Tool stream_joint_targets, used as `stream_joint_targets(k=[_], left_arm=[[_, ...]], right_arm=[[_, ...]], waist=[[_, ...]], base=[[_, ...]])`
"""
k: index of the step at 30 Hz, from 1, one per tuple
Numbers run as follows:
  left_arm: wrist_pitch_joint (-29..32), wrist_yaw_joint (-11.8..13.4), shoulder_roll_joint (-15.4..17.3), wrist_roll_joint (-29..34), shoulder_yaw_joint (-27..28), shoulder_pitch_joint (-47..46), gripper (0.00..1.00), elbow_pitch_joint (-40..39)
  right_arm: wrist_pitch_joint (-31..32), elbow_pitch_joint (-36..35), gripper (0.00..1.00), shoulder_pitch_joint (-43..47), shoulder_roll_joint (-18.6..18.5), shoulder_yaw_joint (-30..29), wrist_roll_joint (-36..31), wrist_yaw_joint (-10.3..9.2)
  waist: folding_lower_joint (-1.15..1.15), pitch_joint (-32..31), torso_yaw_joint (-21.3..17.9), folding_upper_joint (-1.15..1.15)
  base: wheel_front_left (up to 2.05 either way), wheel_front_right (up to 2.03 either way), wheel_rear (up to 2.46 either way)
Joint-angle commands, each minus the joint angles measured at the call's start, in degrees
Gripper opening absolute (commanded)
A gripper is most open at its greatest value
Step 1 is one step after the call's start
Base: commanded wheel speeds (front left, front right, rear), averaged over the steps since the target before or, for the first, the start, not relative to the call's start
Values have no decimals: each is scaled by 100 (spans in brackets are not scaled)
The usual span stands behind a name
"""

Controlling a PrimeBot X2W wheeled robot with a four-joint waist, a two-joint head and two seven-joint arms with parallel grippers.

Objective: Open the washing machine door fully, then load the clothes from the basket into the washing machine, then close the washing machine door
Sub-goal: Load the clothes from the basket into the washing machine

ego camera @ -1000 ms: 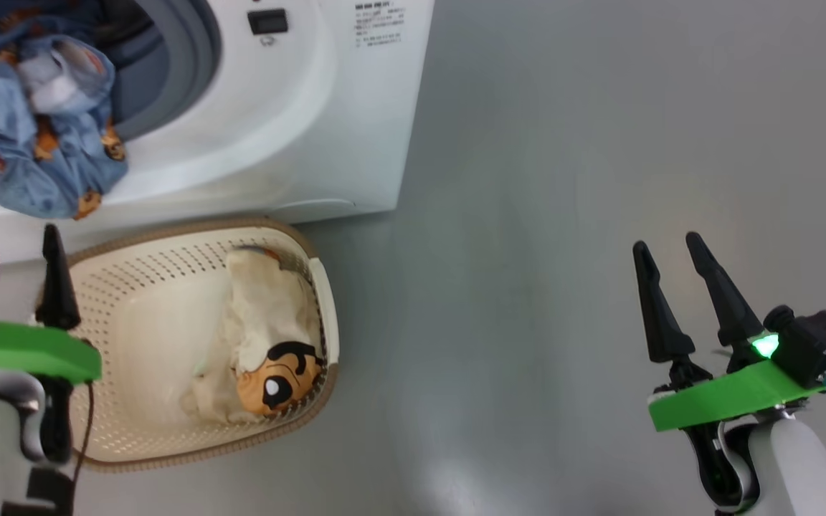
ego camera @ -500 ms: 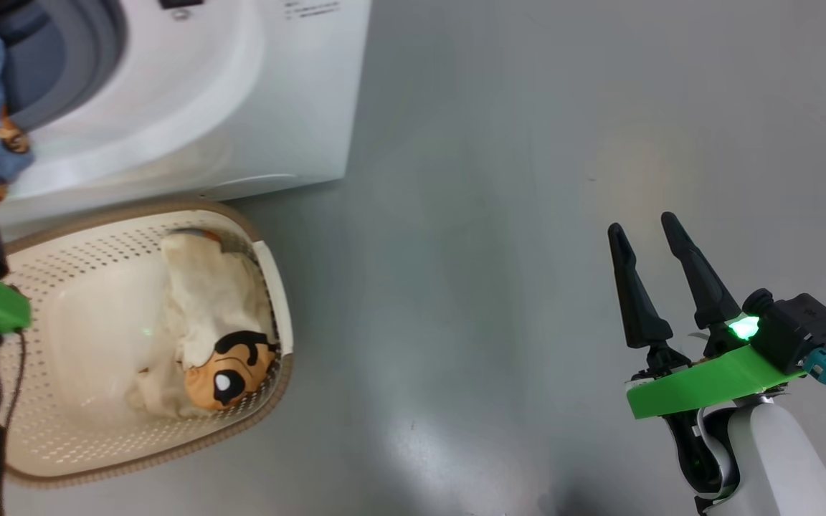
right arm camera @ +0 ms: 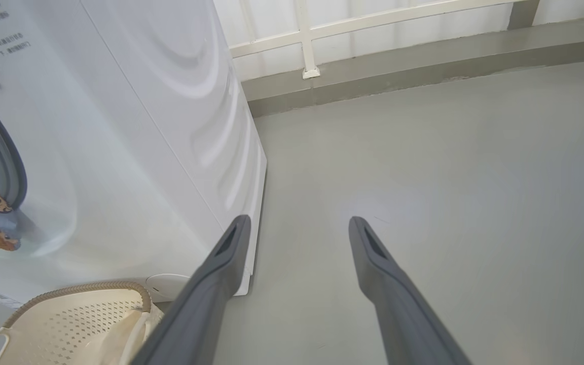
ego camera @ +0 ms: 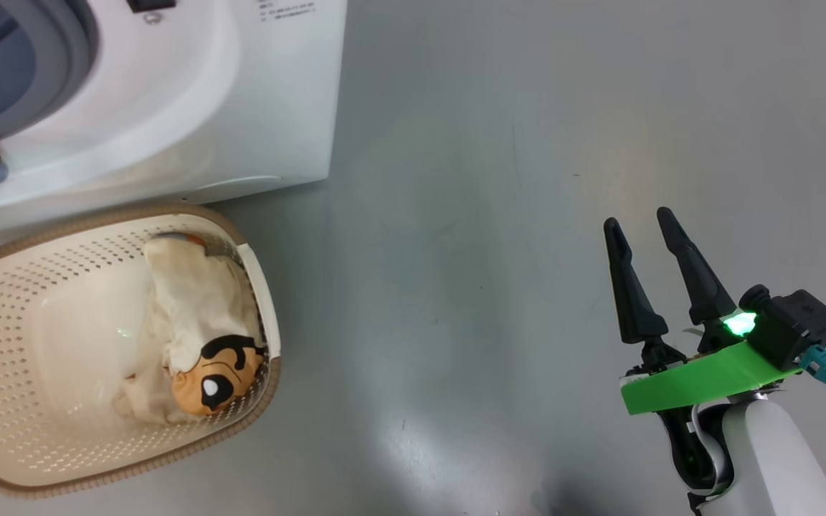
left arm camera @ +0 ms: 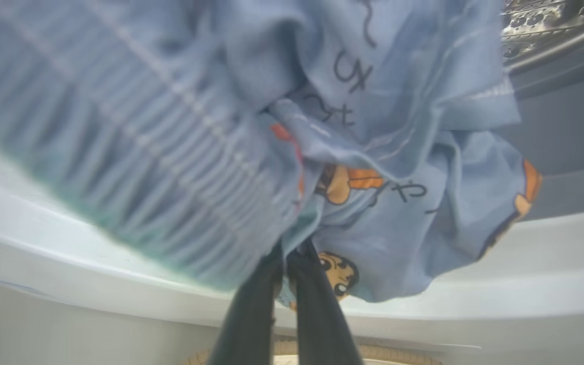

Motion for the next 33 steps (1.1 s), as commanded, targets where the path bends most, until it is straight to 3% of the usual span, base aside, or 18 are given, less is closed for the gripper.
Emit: stream_joint_targets(k=[1, 9, 15, 21, 33], left_arm=[[-37, -9, 240, 57, 208, 19, 0, -218], [-37, -9, -67, 184, 630, 383, 0, -1075], [-37, -9, -86, 354, 682, 409, 0, -1648], [-37, -9, 177, 423, 389, -7, 0, -1660], [-37, -9, 923, 610, -235, -1590, 0, -659]], right_arm=[[-27, -130, 100, 34, 27, 110, -50, 9], [-27, -122, 100, 23, 86, 106, -37, 9], [-27, -95, 100, 3, 118, 139, -17, 9], [-27, -68, 100, -17, 148, 194, 46, 9], [-27, -70, 100, -24, 168, 326, 315, 9]], waist=[[0, -22, 33, 0], [0, -86, 198, 0], [0, -111, 240, 0], [0, -115, 148, 0], [0, -14, -360, 0]], base=[[0, 0, 0], [0, 0, 0], [0, 0, 0], [0, 0, 0], [0, 0, 0]])
